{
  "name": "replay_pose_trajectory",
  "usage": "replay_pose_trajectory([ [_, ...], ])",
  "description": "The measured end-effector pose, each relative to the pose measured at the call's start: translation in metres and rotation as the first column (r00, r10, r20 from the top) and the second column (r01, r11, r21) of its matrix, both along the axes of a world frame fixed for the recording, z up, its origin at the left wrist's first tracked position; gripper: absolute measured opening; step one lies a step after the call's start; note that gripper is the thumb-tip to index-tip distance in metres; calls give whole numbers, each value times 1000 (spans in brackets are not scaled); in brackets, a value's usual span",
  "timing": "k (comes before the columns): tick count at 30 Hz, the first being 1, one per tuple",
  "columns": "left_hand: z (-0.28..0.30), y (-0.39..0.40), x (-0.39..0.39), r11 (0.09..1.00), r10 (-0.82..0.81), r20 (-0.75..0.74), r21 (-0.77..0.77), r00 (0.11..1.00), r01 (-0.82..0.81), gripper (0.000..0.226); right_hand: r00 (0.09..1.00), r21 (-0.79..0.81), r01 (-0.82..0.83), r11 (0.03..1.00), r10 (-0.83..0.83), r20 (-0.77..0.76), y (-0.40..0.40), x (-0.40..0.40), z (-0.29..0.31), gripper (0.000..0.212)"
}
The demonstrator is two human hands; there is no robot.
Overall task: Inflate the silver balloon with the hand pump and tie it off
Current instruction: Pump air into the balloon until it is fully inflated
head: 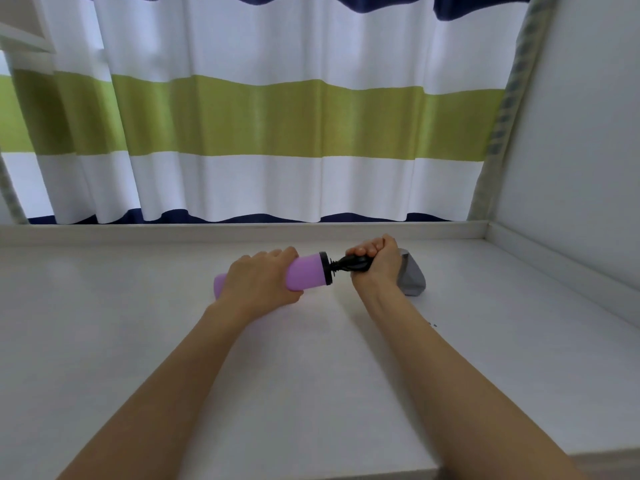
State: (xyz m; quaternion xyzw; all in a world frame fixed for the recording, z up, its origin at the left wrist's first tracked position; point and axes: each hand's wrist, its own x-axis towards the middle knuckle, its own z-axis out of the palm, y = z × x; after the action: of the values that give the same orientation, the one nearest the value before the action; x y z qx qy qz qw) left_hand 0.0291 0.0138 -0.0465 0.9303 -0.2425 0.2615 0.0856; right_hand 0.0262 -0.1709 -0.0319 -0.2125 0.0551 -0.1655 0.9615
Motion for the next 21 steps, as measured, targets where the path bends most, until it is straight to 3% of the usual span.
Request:
replay_pose_trajectory([
  [7, 7, 28, 0, 999, 38, -48, -33, 998, -40, 38, 997, -24, 62, 998, -60, 48, -2, -5, 11, 36],
  [15, 6, 72, 9, 988, 134, -16, -76, 991, -135, 38, 984, 74, 120, 990, -128, 120, -35, -12, 17, 47],
  [21, 5, 71, 11, 987, 138, -35, -84, 990, -140, 34, 984, 77, 129, 989, -138, 115, -33, -12, 17, 39],
])
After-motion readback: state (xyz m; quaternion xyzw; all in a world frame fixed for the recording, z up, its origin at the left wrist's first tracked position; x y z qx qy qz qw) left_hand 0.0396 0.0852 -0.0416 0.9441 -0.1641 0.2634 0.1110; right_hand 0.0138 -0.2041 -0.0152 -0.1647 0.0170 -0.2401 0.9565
